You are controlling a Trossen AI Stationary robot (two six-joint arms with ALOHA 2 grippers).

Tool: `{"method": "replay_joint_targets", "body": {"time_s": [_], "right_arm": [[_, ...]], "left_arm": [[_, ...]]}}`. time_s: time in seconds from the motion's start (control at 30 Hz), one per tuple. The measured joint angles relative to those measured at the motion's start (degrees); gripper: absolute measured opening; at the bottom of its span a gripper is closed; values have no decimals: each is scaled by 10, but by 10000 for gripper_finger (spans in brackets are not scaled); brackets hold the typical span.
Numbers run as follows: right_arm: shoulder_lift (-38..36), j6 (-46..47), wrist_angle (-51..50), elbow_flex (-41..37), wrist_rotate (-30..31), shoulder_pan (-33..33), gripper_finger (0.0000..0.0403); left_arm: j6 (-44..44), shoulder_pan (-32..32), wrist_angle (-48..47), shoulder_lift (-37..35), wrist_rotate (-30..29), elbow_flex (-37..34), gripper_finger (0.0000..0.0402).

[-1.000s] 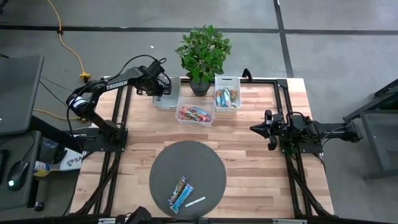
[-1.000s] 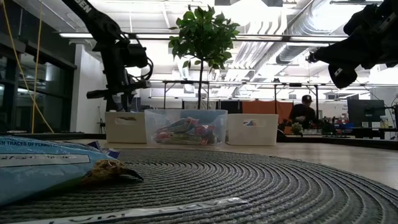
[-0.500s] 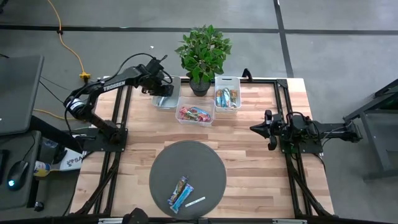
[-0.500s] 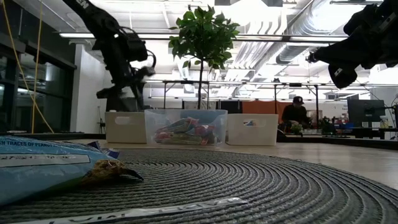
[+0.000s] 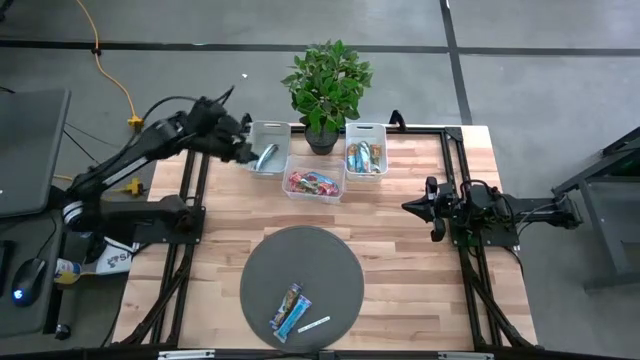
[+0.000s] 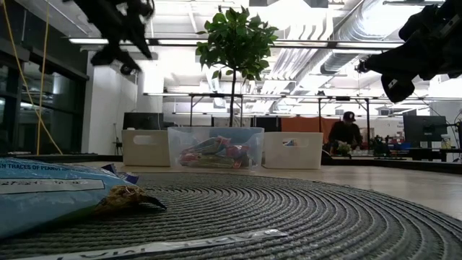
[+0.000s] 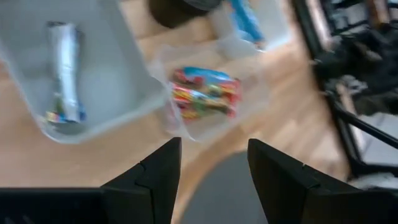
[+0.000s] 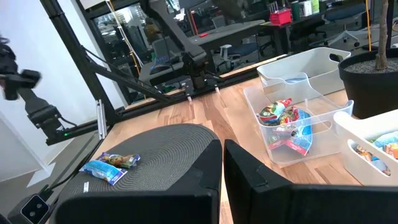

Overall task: Pick and place Granola Bars by type
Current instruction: Put the top blue granola bar into the gray bin

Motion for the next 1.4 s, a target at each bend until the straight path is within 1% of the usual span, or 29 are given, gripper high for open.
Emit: {"method": "replay_joint_targets", "body": {"time_s": [0.07, 0.17, 0.27, 0.37, 0.47, 0.57, 0.63, 0.7, 0.77, 0.87, 0.97, 1.03, 1.17, 1.27, 1.33, 1.4], "right_arm": [[0, 0, 0, 0, 0, 0, 0], [0, 0, 0, 0, 0, 0, 0], [0, 0, 0, 0, 0, 0, 0], [0, 0, 0, 0, 0, 0, 0], [0, 0, 0, 0, 0, 0, 0], [0, 0, 0, 0, 0, 0, 0], [0, 0, 0, 0, 0, 0, 0], [0, 0, 0, 0, 0, 0, 0], [0, 0, 0, 0, 0, 0, 0], [0, 0, 0, 0, 0, 0, 0], [0, 0, 0, 0, 0, 0, 0], [0, 0, 0, 0, 0, 0, 0], [0, 0, 0, 0, 0, 0, 0], [0, 0, 0, 0, 0, 0, 0], [0, 0, 0, 0, 0, 0, 0], [0, 0, 0, 0, 0, 0, 0]], "left_arm": [[-36, -50, -5, -32, -25, 0, 181], [-107, -149, -6, -65, -88, 0, 181], [-182, -259, -13, -80, -159, 0, 181], [-250, -373, -15, -77, -235, 0, 181], [-325, -484, -14, -57, -309, 0, 181], [-396, -582, -11, -20, -379, 0, 181], [-438, -633, -10, 10, -414, 0, 181], [-477, -674, -12, 46, -433, 0, 181], [-513, -703, -10, 85, -444, 0, 181], [-559, -733, -9, 143, -442, 0, 181], [-598, -752, -4, 196, -420, 0, 181], [-606, -760, 10, 229, -397, -1, 181], [-585, -768, 73, 284, -346, -1, 181], [-535, -768, 138, 320, -308, -1, 181], [-514, -766, 180, 339, -291, -1, 181], [-509, -766, 203, 353, -283, -1, 181]]}}
